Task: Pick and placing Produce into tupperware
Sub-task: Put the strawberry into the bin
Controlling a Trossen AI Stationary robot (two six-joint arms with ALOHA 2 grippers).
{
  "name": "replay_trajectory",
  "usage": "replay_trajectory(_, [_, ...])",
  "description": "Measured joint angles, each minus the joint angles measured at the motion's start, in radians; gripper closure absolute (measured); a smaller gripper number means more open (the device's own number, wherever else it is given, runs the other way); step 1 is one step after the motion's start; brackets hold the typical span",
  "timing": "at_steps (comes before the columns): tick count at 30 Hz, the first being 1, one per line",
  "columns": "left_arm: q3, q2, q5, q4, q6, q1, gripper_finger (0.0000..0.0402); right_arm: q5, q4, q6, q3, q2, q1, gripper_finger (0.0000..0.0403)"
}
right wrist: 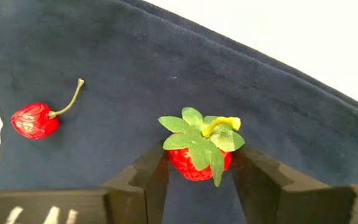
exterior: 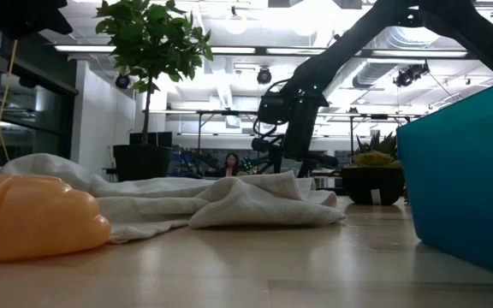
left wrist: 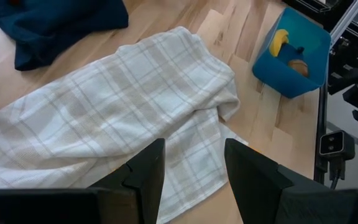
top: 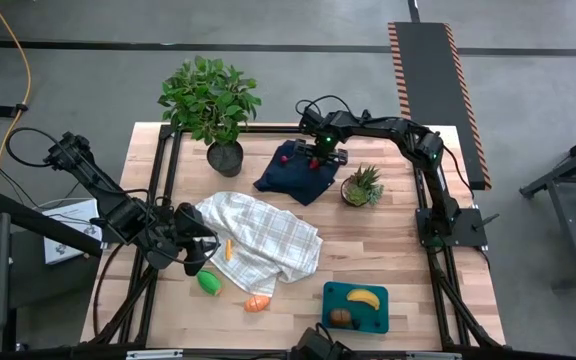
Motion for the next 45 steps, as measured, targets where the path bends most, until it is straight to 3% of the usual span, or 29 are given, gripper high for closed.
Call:
replay_trajectory(10, [0.0, 0.0, -0.001, 0.0, -0.013, 0.0, 0.0245, 0.001, -0.013, -0.02, 0.01, 0.0, 0.0, 0.0258])
replay_trajectory(28, [0.0, 0.0, -0.005, 0.011, -0.014, 0.0, 0.0245, 0.076, -0.32, -0.16, 0.238, 0.0, -0.001, 0.0258])
replay_trajectory(45, [0.0, 0.0, 0.023, 0.01, -0.015, 0.0, 0.0245, 0.082, -0.478, -0.235, 0.401, 0.0, 0.017, 0.0258])
